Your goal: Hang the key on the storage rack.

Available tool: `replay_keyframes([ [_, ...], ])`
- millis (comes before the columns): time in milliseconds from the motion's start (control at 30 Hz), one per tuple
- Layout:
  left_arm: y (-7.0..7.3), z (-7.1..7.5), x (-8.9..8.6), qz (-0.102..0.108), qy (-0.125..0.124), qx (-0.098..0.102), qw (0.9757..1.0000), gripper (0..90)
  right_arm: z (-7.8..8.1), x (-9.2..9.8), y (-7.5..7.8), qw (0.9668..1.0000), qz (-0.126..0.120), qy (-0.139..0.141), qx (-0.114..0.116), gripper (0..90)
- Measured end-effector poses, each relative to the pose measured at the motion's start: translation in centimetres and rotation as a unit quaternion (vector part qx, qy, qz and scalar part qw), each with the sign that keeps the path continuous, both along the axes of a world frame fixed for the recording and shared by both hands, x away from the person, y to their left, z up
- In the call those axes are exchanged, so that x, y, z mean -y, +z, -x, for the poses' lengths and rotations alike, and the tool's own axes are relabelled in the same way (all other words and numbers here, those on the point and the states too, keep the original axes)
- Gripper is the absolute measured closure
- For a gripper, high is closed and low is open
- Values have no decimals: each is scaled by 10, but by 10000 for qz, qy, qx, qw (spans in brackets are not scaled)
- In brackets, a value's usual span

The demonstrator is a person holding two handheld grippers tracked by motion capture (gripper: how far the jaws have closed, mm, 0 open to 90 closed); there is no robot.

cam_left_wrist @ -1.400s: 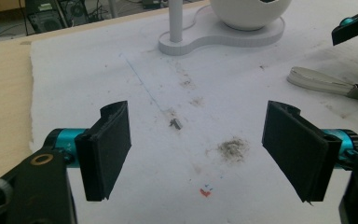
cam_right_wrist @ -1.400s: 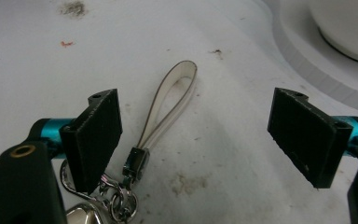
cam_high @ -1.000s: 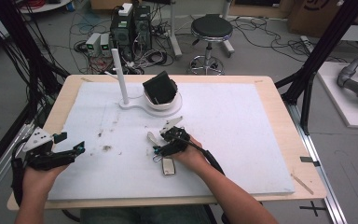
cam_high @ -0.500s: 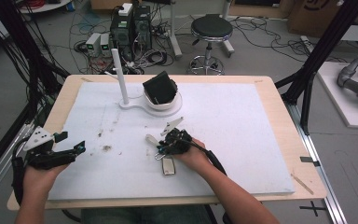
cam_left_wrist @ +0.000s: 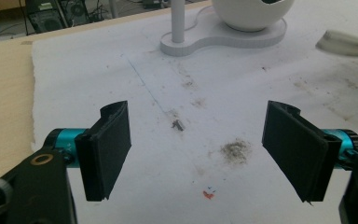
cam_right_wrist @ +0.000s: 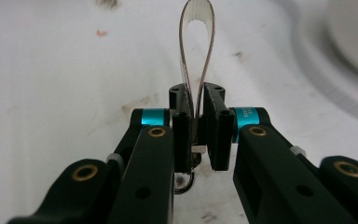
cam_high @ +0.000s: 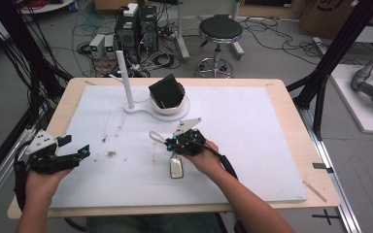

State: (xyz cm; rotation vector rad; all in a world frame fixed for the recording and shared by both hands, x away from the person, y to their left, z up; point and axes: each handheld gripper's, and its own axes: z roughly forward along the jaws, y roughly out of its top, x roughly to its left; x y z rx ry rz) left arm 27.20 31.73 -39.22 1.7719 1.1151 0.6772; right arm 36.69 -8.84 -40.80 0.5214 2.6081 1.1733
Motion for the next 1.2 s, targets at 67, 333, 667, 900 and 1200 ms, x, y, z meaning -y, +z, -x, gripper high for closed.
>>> replay_keyframes([
  [67,1,-1,0,7,11,26,10000,237,-2,4,9,9998,-149,-56,106,831],
  [333,5,-4,1,79,-32,102,9999,237,-14,8,45,9959,-698,-332,476,831],
  [667,8,-5,2,132,-72,132,9998,237,-34,-21,86,9907,-855,-449,958,831],
  [900,7,-6,5,130,-122,132,9998,236,-43,-46,110,9880,-802,-335,1278,831],
  [1200,9,-5,5,128,-129,154,9997,237,-58,-74,127,9877,-695,-363,1351,831],
])
